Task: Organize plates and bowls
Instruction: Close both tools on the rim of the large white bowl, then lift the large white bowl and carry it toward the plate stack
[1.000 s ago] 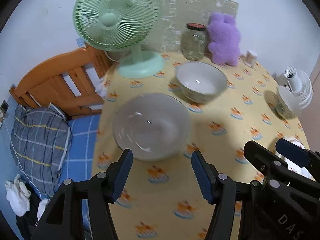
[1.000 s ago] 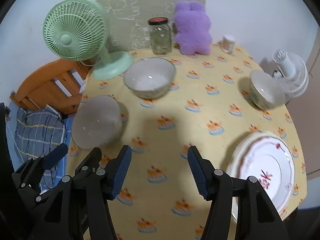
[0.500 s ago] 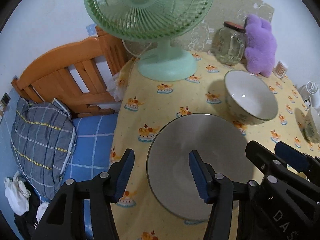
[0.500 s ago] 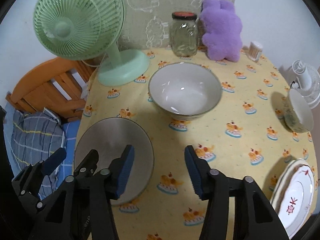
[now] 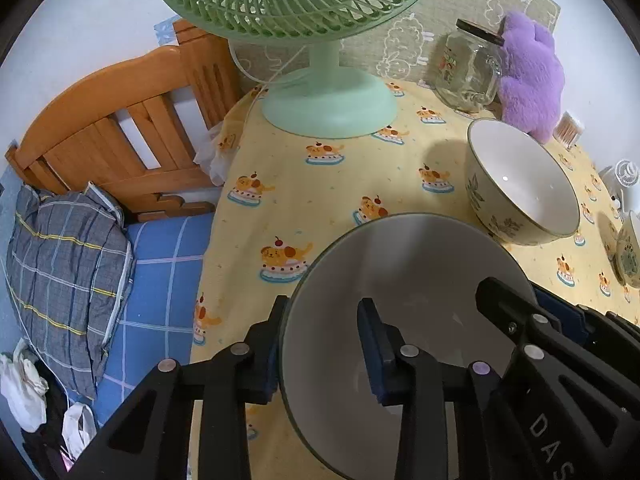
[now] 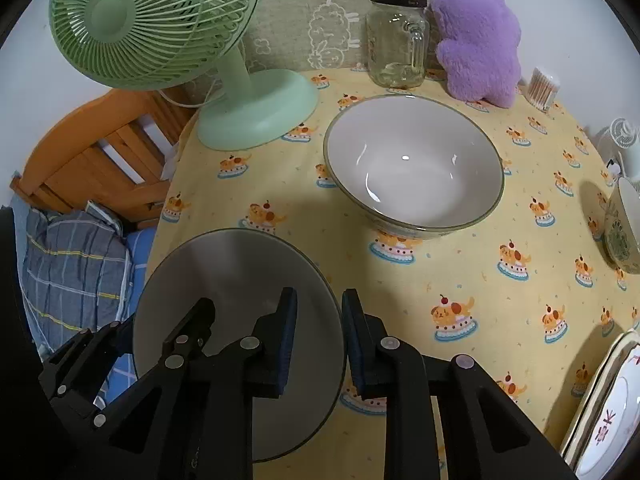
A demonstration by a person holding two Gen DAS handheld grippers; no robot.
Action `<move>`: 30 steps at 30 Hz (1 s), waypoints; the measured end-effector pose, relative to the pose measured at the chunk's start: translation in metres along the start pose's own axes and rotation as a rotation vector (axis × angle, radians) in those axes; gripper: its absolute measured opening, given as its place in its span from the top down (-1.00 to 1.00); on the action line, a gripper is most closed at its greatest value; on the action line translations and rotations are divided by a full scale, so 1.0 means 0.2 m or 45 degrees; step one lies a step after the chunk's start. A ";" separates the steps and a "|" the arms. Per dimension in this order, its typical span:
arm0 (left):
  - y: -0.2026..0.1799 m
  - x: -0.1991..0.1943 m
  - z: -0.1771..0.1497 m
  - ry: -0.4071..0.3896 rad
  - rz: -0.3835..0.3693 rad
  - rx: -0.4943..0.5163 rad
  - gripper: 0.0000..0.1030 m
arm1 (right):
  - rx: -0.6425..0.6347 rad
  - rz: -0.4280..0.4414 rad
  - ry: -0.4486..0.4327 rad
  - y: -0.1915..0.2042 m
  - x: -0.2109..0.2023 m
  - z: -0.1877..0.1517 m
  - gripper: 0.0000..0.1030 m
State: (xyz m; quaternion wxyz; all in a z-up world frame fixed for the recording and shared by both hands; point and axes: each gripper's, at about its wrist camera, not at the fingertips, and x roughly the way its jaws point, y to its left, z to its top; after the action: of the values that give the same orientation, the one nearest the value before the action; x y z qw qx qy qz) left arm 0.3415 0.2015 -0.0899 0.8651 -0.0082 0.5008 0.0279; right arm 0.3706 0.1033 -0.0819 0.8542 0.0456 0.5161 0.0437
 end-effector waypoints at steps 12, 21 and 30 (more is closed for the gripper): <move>-0.08 -0.10 -0.06 0.033 -0.013 0.050 0.35 | 0.010 -0.014 0.021 -0.05 -0.10 -0.06 0.48; -0.22 -0.21 -0.19 0.050 -0.041 0.094 0.35 | 0.072 -0.042 0.038 -0.18 -0.23 -0.20 0.48; -0.40 -0.33 -0.36 0.080 -0.088 0.152 0.35 | 0.134 -0.088 0.053 -0.35 -0.40 -0.40 0.48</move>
State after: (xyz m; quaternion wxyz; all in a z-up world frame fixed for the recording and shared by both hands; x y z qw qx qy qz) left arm 0.2511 0.1157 -0.0692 0.8484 0.0254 0.5278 -0.0321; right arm 0.2642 0.0263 -0.0585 0.8406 0.0717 0.5368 -0.0119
